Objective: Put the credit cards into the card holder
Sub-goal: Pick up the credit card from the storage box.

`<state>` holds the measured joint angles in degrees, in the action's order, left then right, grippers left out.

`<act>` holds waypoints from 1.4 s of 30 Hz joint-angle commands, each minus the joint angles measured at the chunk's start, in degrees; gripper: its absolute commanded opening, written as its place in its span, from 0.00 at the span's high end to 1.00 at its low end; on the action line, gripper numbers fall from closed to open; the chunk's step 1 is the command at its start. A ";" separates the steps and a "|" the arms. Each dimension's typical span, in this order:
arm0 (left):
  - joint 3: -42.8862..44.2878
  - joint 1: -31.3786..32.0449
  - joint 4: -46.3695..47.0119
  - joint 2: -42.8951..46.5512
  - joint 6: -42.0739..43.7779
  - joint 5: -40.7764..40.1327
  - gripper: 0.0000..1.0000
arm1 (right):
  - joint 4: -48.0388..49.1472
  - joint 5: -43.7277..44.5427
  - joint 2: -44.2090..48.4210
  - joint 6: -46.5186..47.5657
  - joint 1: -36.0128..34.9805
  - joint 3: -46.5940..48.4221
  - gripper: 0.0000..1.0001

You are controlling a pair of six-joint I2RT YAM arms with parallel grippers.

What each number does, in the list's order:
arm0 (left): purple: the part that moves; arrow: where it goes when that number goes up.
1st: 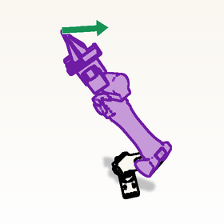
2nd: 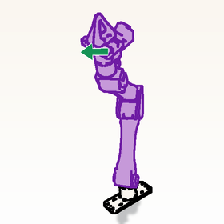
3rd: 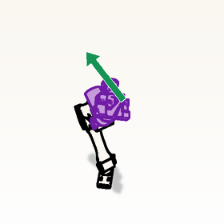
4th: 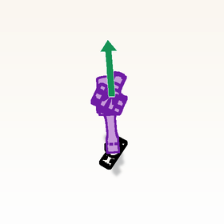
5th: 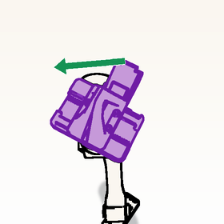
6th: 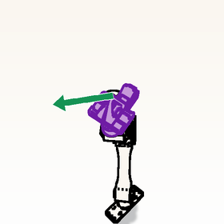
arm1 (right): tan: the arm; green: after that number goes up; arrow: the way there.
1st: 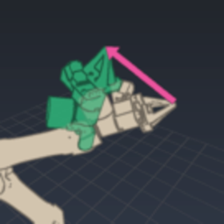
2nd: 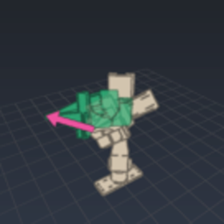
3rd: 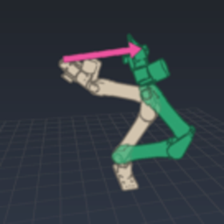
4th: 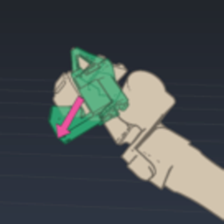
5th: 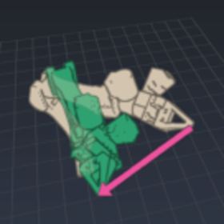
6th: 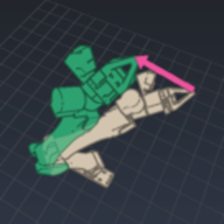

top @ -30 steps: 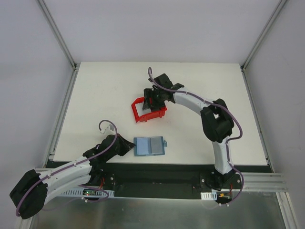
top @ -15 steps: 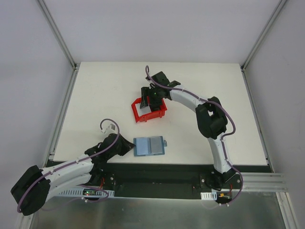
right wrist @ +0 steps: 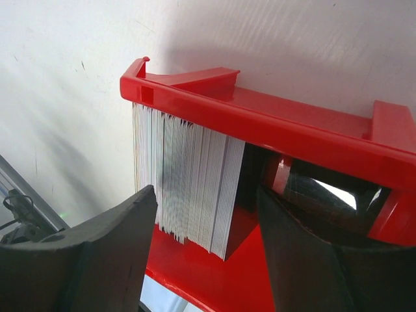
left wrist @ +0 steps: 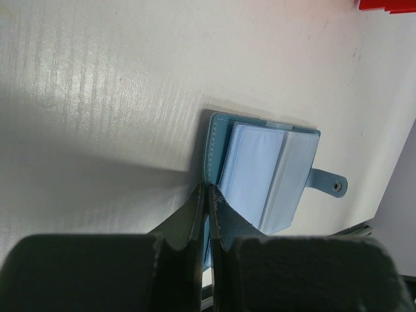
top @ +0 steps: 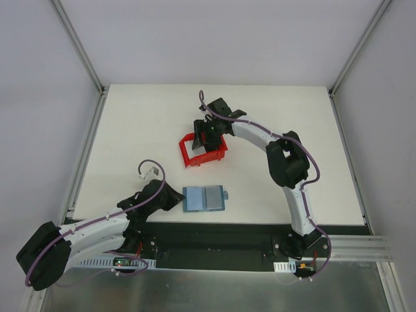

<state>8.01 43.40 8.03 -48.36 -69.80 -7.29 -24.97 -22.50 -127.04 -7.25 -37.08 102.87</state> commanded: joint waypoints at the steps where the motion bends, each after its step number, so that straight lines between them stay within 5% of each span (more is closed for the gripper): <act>1: 1.22 -0.42 -0.12 0.11 0.89 0.35 1.00 | -0.52 -2.90 1.62 0.04 -0.01 2.16 0.37; 31: 0.69 -0.59 1.02 -0.51 0.72 1.40 1.00 | -0.34 -2.20 5.84 0.48 0.69 0.05 0.73; 42: 0.25 -0.68 1.20 -0.42 0.72 1.66 1.00 | -0.60 5.53 9.18 2.15 1.04 -1.18 0.93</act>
<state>7.99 43.38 8.27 -48.73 -69.78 -6.42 -25.71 -20.32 -123.44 -6.52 -36.12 101.45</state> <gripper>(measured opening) 0.006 0.098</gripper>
